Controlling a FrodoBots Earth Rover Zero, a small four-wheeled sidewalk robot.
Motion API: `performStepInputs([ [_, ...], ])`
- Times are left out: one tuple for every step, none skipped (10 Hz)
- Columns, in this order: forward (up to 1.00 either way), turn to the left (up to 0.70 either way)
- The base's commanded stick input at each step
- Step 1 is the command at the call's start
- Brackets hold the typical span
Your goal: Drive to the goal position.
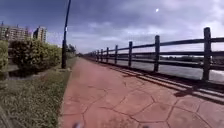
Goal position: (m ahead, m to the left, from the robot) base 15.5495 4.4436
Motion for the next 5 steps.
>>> performStepInputs([
  [0.70,0.00],
  [0.70,0.00],
  [0.70,0.00],
  [0.70,0.00],
  [0.70,0.00],
])
